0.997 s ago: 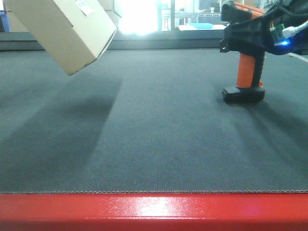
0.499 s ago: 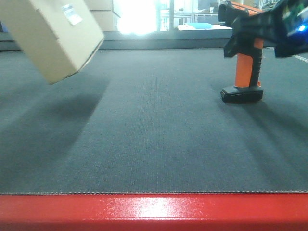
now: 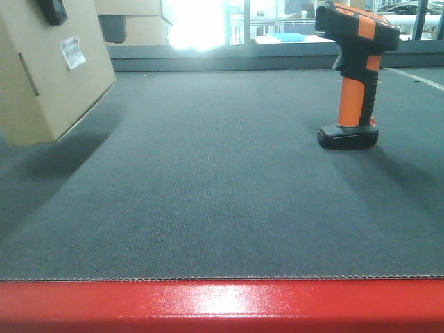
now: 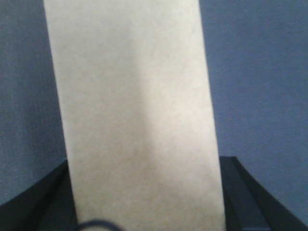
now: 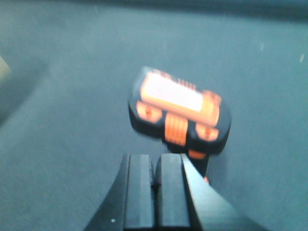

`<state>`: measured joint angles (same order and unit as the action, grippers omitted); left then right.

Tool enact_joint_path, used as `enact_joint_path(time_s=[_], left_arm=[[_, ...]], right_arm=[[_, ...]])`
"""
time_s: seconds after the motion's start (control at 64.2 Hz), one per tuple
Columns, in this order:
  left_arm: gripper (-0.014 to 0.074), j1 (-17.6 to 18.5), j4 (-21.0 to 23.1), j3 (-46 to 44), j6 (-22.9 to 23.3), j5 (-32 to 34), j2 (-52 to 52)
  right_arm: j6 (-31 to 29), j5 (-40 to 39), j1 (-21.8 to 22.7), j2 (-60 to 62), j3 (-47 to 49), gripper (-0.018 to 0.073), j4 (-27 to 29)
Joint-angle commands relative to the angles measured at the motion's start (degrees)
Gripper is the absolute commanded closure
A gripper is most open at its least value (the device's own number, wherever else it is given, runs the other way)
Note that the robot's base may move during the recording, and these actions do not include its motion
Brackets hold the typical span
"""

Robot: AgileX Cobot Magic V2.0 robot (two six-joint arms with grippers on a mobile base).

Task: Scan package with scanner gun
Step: 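Lower the cardboard box onto the belt and release with the left gripper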

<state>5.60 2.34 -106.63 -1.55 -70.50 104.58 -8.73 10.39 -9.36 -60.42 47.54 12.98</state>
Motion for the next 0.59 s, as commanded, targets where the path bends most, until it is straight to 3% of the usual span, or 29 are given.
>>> enact_joint_path(time_s=[0.0,0.405,0.468,0.577], left_arm=[[0.0707,0.02,-0.47,-0.36,0.64,0.53,1.06],[0.0696,0.02,-0.47,-0.36,2.75,0.53,7.06],[0.0649,0.02,-0.47,-0.36,2.89,0.53,7.2],[0.0446,0.12,-0.47,-0.36,2.89,0.53,7.08]], right_arm=[[-0.4,0.89,0.3,3.35,0.17,0.0713,-0.95],[-0.4,4.49,0.3,12.45,0.17,0.0713,-2.85],[-0.4,4.89,0.3,12.82,0.17,0.0713,-3.31],[-0.4,5.1,0.3,13.08,0.17,0.0713,-3.57]])
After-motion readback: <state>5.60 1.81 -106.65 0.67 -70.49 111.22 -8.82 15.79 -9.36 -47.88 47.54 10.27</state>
